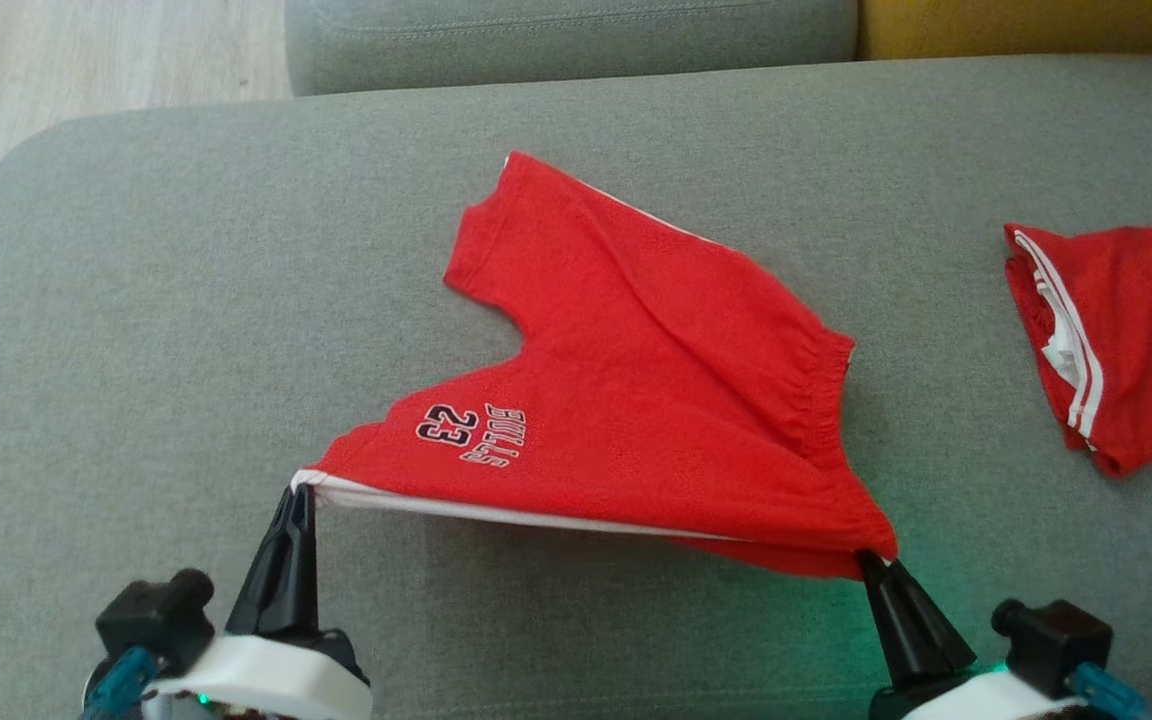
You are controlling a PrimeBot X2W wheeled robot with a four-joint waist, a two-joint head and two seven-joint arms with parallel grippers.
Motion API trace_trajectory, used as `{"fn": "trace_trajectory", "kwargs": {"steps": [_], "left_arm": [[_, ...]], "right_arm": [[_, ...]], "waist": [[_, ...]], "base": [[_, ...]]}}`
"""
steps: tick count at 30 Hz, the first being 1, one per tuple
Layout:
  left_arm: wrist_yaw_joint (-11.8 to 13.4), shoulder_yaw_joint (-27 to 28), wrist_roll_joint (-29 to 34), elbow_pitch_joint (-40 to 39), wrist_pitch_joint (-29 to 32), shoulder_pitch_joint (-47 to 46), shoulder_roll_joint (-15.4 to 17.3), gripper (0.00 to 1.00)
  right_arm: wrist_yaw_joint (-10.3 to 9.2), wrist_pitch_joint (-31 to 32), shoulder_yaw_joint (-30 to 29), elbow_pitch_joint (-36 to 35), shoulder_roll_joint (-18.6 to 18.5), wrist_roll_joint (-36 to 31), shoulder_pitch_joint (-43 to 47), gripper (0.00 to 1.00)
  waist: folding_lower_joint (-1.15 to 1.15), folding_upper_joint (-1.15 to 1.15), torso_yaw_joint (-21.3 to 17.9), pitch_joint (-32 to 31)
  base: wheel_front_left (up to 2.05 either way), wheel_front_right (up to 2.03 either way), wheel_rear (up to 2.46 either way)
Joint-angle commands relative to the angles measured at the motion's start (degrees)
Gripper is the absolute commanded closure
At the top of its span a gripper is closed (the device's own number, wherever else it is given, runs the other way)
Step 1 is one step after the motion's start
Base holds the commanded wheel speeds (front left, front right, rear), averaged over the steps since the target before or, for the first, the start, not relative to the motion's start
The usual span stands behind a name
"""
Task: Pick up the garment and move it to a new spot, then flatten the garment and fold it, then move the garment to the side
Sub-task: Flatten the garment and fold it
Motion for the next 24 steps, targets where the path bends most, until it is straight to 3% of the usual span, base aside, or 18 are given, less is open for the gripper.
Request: {"fn": "trace_trajectory", "kwargs": {"steps": [1, 6, 12, 24], "left_arm": [[0.59, 2.22, 0.33, -2.37, 0.26, -1.91, 0.72, 1.0], [-0.98, 1.46, 0.07, -2.14, 1.58, -5.84, 1.87, 1.0], [-4.44, -0.58, -0.12, 2.4, 3.55, -19.09, 2.75, 1.0], [-8.42, -3.42, 1.34, 22.5, 8.24, -48.52, 4.51, 1.0]], "right_arm": [[-0.05, 0.15, 0.42, -2.41, -0.32, -0.62, -1.3, 1.0], [-0.05, 2.25, -0.46, -4.18, 0.39, -0.25, -2.29, 1.0], [-0.05, 5.19, -1.21, -2.85, 1.02, 1.3, -8.75, 1.0], [-0.05, 6.71, -0.93, 4.83, 1.74, 4.66, -26.6, 1.0]], "waist": [[0.0, 0.0, -0.12, 0.03], [0.0, 0.0, -0.61, 1.12], [0.0, 0.0, -1.97, 5.49], [0.0, 0.0, -6.75, 15.2]], "base": [[0.0, 0.0, 0.0], [0.0, 0.0, 0.0], [0.0, 0.0, 0.0], [0.0, 0.0, 0.0]]}}
